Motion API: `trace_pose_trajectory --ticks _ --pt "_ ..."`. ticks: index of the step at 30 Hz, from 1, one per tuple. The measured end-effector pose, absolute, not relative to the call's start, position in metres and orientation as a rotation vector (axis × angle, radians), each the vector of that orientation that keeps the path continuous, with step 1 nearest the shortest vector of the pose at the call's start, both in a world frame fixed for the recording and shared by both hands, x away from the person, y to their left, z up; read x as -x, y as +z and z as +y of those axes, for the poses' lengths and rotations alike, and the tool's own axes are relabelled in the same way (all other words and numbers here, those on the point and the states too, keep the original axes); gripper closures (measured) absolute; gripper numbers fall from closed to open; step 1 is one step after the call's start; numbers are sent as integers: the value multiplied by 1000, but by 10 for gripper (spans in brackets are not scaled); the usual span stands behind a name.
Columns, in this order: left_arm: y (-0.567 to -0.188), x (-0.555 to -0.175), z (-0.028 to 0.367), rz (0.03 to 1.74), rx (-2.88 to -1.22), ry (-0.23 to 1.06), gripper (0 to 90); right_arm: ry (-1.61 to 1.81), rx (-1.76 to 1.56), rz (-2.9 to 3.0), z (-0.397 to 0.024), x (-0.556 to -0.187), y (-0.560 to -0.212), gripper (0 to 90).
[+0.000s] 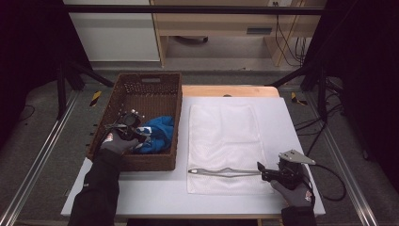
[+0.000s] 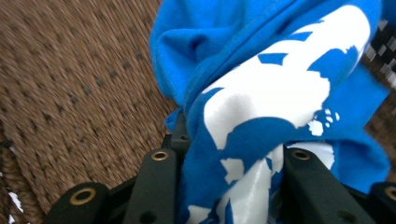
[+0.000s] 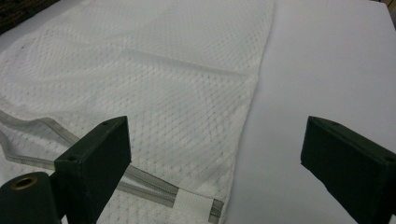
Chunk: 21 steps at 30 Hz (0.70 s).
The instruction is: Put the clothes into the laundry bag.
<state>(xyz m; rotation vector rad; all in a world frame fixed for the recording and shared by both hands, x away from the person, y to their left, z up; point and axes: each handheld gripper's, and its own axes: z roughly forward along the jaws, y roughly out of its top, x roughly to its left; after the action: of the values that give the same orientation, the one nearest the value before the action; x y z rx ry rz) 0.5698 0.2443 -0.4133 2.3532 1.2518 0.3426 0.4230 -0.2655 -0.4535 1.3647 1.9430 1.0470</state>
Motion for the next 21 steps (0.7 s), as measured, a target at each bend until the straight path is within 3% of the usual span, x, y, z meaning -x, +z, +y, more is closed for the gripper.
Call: trace_pose_trajectory --ticks 15,21 --pt "-388 -554 257 1167 -2041 535 683 1052 -1370 1935 -267 -423 -453 88" --pt "-380 -552 266 1173 -1929 552 684 1053 -1370 1932 -267 -423 -453 88"
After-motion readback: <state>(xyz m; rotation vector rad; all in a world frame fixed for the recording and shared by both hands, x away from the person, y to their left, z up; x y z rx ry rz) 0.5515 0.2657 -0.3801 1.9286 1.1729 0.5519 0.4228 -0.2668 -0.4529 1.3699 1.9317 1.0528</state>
